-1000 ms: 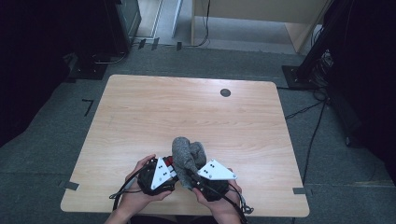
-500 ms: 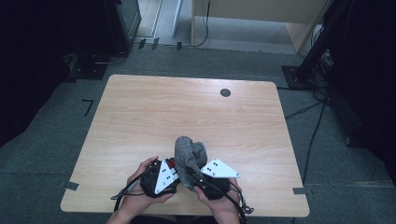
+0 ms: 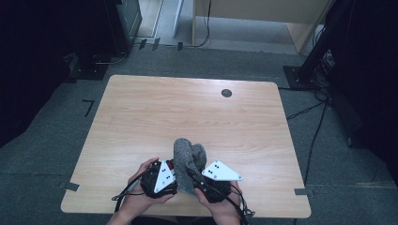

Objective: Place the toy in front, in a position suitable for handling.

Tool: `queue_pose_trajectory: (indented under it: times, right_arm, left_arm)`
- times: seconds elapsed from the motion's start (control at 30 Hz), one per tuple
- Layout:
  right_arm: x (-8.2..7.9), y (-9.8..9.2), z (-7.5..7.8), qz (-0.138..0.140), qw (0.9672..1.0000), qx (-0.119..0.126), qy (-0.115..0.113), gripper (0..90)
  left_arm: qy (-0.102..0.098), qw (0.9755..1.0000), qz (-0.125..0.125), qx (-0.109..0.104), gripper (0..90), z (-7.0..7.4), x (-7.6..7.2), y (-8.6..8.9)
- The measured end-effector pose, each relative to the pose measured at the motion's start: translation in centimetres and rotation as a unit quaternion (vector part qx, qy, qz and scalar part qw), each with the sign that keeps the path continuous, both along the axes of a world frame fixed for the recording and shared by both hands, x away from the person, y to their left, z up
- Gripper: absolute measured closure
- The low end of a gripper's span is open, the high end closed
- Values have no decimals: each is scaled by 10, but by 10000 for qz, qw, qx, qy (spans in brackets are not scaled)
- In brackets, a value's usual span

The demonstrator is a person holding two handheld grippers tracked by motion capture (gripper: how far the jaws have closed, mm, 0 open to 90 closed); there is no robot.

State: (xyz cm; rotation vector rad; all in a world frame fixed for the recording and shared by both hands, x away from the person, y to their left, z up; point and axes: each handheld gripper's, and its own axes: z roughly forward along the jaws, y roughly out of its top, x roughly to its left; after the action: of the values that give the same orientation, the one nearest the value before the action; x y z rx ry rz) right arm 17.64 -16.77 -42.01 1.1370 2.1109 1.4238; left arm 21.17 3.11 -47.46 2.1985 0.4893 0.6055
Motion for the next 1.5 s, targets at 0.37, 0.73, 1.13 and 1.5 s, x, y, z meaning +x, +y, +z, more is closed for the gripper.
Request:
queue_pose_trajectory:
  times: [0.37, 0.73, 1.13, 1.5]
  right_arm:
    - [10, -22, -7, -342, 9993, 94, 103, 829]
    - [20, -29, -27, -136, 9959, 575, 678, 830]
    - [17, -35, -20, 7, 9937, 959, 588, 831]
    - [7, -33, -2, 63, 9946, 982, 319, 830]
  left_arm:
    - [-123, 9966, -292, -754, 345, 12, -5, 11]
    - [-170, 9939, -540, -943, 345, 17, -7, 14]
    - [-223, 9907, -788, -1084, 344, 19, -10, 15]
    - [-171, 9924, -687, -1011, 344, 14, -7, 14]
